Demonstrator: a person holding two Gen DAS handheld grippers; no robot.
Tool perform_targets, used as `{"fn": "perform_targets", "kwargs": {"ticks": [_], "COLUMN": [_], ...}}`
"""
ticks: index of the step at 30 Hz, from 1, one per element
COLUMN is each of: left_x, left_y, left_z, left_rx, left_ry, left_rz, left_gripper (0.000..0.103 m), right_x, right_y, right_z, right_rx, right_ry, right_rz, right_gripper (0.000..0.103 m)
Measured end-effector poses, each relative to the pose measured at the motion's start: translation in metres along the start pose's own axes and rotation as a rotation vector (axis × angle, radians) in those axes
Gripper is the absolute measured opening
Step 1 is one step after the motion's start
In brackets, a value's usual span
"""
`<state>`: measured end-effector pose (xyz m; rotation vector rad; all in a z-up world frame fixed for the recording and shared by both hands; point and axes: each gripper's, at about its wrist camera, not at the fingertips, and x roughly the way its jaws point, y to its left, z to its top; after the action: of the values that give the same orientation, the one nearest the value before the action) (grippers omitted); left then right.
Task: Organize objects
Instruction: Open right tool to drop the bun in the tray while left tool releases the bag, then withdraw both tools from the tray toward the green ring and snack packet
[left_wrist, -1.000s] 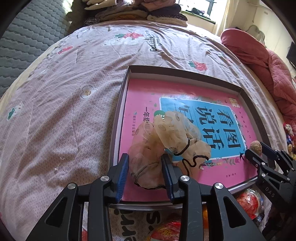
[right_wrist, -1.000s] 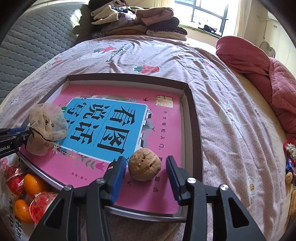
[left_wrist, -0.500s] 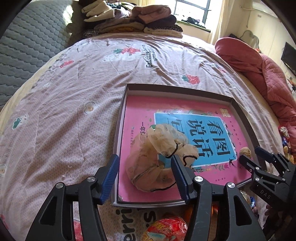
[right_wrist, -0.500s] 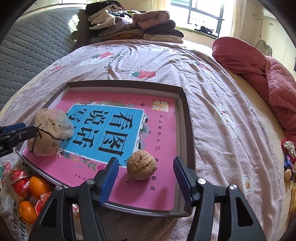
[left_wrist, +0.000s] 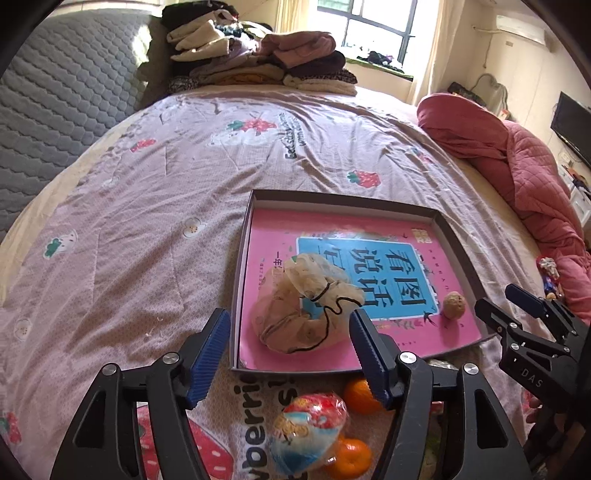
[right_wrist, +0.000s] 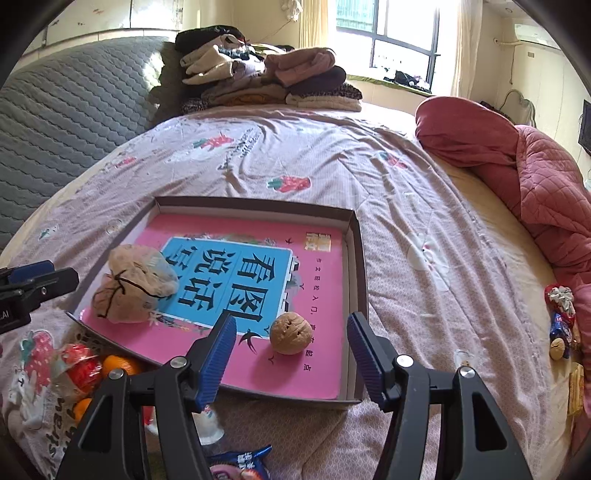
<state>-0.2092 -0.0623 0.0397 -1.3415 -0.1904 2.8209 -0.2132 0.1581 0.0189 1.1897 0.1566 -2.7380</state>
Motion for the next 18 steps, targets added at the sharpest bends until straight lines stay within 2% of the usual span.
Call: {"fn": "perform_targets", "kwargs": {"ticks": [9,18], "left_x": [-0.035,-0.058], "left_y": [-0.007,-0.012], "left_z": [-0.015,-0.038], "left_rx": [0.010,0.037], "left_ry": [-0.035,-0.045], "left_rz": [-0.011,-0.004], "left_gripper": [0.071,0.071], "right_x": [-0.045,-0.074], "right_y": [0.008,0.017], "right_z": [-0.005,-0.023], "right_rx": [-0.006,-0.023], "right_ry": [-0.066,-0.085], "right_rz": [0.019,0.028], "right_gripper": [0.062,0.063]}}
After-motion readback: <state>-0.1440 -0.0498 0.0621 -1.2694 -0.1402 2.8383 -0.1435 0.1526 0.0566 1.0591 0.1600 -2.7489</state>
